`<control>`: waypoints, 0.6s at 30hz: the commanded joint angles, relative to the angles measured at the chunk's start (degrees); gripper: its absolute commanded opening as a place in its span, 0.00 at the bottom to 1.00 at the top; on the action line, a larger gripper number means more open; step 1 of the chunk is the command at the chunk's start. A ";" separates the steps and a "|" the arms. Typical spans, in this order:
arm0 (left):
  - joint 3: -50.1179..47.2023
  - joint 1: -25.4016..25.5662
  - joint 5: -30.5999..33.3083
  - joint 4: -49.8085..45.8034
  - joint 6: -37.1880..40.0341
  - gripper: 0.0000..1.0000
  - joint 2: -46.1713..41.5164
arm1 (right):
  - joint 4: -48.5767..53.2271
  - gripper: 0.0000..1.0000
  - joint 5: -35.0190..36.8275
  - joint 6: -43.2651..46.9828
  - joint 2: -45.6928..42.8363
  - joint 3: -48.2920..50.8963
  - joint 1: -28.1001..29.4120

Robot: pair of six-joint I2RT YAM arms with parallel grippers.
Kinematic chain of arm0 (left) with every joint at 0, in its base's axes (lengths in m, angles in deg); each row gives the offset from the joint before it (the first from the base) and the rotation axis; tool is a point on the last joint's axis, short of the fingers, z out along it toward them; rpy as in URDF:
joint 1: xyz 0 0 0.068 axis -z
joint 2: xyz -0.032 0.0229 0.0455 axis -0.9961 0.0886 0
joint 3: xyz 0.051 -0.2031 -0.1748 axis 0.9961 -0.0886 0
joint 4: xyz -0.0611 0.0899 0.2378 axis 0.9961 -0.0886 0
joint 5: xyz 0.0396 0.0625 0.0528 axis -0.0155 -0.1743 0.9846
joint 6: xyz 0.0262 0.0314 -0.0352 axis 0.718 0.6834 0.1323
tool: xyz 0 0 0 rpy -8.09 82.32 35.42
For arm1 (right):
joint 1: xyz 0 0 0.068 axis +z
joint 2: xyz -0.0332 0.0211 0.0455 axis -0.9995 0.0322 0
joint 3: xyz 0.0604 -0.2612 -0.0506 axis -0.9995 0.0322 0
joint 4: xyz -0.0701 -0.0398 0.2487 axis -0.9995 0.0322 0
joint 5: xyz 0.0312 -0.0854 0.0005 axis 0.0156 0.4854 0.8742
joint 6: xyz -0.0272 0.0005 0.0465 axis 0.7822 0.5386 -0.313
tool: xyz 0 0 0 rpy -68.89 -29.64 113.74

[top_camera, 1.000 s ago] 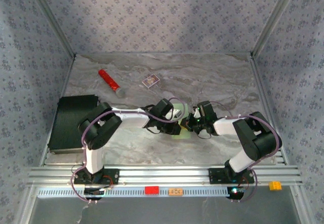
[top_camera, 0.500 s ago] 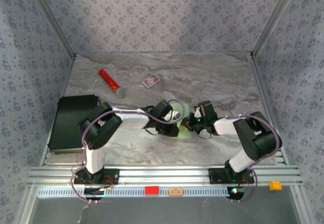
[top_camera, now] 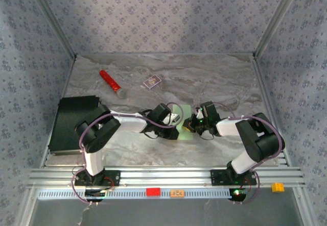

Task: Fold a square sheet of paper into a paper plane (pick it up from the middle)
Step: Fold the triangle a second time at the center of the table.

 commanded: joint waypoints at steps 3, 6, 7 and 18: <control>-3.74 0.51 -2.32 -5.82 -0.68 0.11 -2.59 | 6.37 0.06 4.24 0.90 0.07 0.82 -1.12; -4.20 0.52 -2.87 -5.37 -1.11 0.11 -4.34 | 6.35 0.06 3.90 0.96 -0.17 0.64 -0.90; -4.13 0.55 -2.79 -5.08 -1.30 0.10 -5.39 | 6.33 0.06 3.89 0.99 -0.27 0.50 -0.79; 3.07 -2.15 -1.60 -1.89 -2.52 0.10 -5.16 | 6.42 0.06 3.61 1.01 -0.09 -0.41 -0.10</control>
